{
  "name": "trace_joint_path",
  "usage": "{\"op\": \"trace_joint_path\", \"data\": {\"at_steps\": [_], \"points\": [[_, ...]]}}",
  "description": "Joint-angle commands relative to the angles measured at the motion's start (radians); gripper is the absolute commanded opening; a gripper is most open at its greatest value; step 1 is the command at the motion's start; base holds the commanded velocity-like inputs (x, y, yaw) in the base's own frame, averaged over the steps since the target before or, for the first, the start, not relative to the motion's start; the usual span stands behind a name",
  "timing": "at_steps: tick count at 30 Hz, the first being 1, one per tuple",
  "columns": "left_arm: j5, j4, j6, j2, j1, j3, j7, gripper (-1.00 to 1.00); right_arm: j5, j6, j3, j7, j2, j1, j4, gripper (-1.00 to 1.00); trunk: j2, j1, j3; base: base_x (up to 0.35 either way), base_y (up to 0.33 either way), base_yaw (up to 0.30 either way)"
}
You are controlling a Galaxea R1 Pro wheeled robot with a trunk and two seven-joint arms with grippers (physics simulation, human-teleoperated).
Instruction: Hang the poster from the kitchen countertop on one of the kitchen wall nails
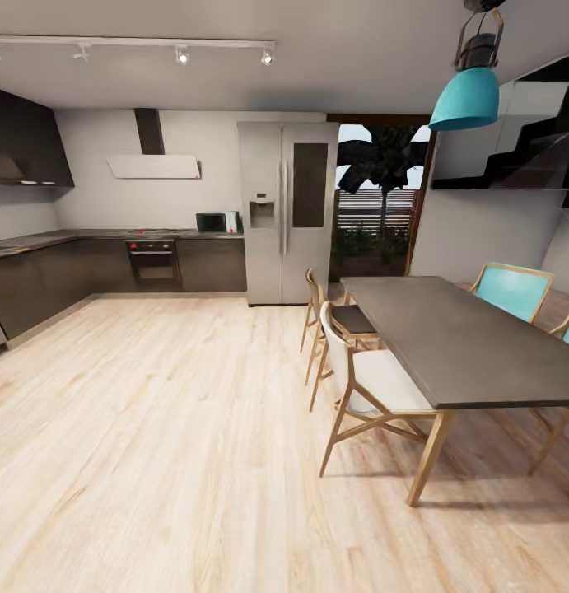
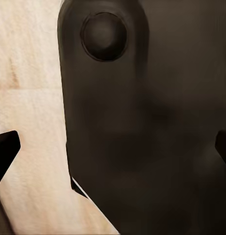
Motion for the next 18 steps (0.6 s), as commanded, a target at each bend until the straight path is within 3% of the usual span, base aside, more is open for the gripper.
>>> {"op": "trace_joint_path", "data": {"at_steps": [1, 5, 18], "points": [[0.0, 0.0, 0.0, 0.0, 0.0, 0.0, 0.0, 1.0, 0.0, 0.0, 0.0, 0.0, 0.0, 0.0, 0.0, 1.0, 0.0, 0.0, 0.0, 0.0, 0.0, 0.0], [0.0, -0.012, -0.002, -0.015, 0.006, -0.002, -0.015, 1.0, 0.003, 0.022, 0.007, 0.012, 0.02, -0.004, 0.0, 1.0, 0.0, 0.0, 0.0, 0.0, 0.0, 0.0], [0.0, -0.012, -0.002, -0.015, 0.006, -0.002, -0.015, 1.0, 0.003, 0.022, 0.007, 0.012, 0.02, -0.004, 0.0, 1.0, 0.0, 0.0, 0.0, 0.0, 0.0, 0.0]]}}
